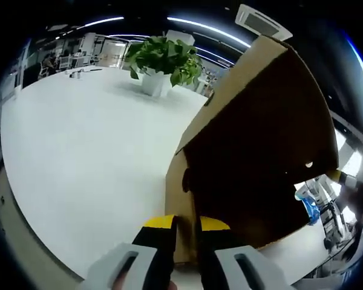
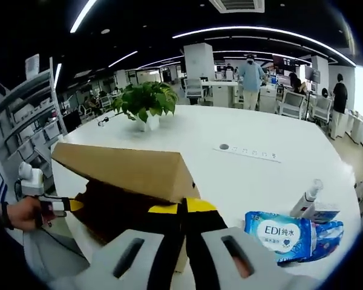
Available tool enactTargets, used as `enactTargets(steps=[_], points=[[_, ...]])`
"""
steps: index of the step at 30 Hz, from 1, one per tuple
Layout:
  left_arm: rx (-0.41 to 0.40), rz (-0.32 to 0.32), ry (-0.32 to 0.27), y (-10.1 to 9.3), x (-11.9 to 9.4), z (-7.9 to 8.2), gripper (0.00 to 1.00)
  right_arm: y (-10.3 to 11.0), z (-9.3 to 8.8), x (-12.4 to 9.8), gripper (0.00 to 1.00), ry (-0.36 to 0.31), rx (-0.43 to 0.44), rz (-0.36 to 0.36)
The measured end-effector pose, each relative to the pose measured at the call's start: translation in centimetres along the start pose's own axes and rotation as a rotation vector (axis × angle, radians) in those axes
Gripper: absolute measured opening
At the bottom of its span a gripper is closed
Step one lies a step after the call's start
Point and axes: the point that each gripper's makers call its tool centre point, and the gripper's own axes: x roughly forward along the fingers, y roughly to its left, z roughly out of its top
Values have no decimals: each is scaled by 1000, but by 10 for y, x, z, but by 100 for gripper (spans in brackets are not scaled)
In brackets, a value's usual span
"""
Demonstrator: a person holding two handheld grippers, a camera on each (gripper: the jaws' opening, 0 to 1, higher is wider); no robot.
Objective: Operate the shoe box by opening the lid, removing the specified soft item, and placing it in the target area until the item is outside and the box remains undamaged.
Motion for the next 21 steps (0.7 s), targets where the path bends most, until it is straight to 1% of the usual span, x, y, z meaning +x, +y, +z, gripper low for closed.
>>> enactTargets(steps=[8,14,17,21], points=[[-19,-13,-1,-1,0,0,13,0,-18,-3,0,14,30,-18],[-17,-28,1,-5,1,-1,14,-4,-27,-5,0,15,52,-36],[-26,-36,3,-6,1,-1,14,-6,-34,-7,0,24,53,-44],[-16,-40,8,-7,2,-2,15,-5,-41,-10,0,18,63,-47]])
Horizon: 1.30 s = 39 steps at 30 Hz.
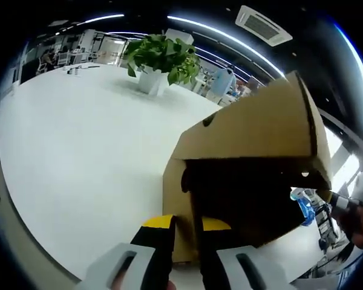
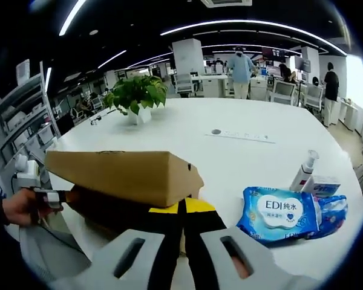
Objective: Operate the shoe box by opening the lid, removing the specified soft item, and placing it in the target area until the item is outside and the box remains undamaged.
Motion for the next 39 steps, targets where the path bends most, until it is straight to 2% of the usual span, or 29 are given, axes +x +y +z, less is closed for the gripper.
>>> enactTargets(steps=[6,9,13,20,27,39], points=[[12,6,3,0,0,0,15,-1,-9,0,0,-1,30,1],[5,11,-13,0,-4,6,15,0,-11,-1,0,-1,39,4],[53,37,4,4,-10,7,22,-1,-14,-1,0,-6,45,4],[80,39,-2,0,-23,16,20,-4,-27,-5,0,2,65,1],[102,43,12,4,-31,13,19,-4,-40,-7,0,5,106,2],[164,47,42,0,-35,12,17,-6,-41,-6,0,4,134,10]])
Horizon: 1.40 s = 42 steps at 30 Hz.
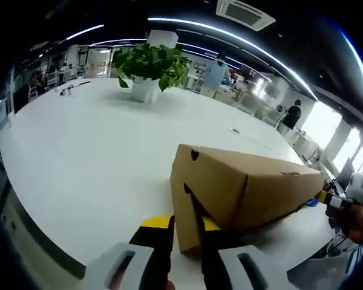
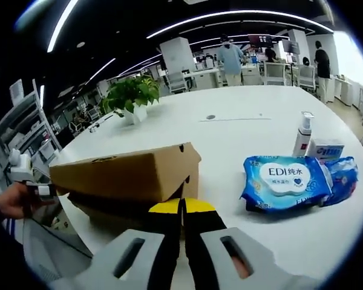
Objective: Operate the shoe box by opening the lid, removing the specified soft item, and placing it in the target area until the item is outside and the box remains undamaged.
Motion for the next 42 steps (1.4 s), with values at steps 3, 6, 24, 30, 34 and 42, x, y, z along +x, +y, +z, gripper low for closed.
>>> enactTargets(steps=[3,6,24,30,34,42], points=[[-1,9,28,0,0,-1,18,-1,-1,0,0,0,5,2],[22,13,53,-1,0,0,18,-1,-1,1,0,0,12,6],[57,31,81,-1,-21,-11,16,-1,-12,2,0,17,21,16],[57,44,91,2,-21,-13,16,-5,-15,2,0,22,29,3],[52,54,109,6,-21,-19,16,-7,-24,1,0,33,29,-5],[45,50,98,8,-21,-15,16,-6,-36,0,0,51,39,-2]])
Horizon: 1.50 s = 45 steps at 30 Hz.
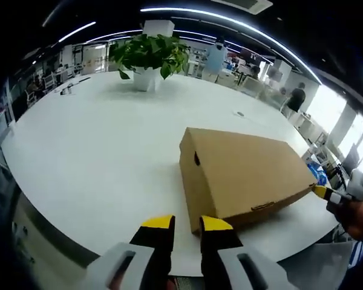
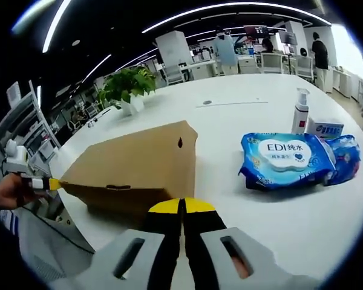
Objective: Operate the shoe box by opening the lid, removing the specified soft item, and placing it in the target area until the item is outside and the box remains undamaged.
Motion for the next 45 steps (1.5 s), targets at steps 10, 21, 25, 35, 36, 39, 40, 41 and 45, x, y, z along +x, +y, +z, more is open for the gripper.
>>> enactTargets(steps=[10,21,25,35,36,39,40,41,45], points=[[-229,1,-129,14,-7,22,16,-16,22,-10,0,-77,79,-47],[-237,-108,-174,-7,-5,36,32,10,30,-1,29,-71,74,63],[-213,-122,-106,-16,3,22,32,18,25,5,26,-60,70,74],[-274,-193,-8,-29,23,6,26,18,10,13,25,-9,122,92],[-257,-206,-1,-33,24,7,27,20,10,14,24,-8,115,101],[-217,-200,-1,-36,29,11,28,18,13,16,22,-16,117,102],[-206,-201,-4,-38,32,14,28,17,14,17,22,-18,122,99],[-201,-204,-4,-39,34,16,28,13,16,18,22,-25,127,86],[-170,-220,0,-45,44,26,28,6,22,22,22,-37,134,64]])
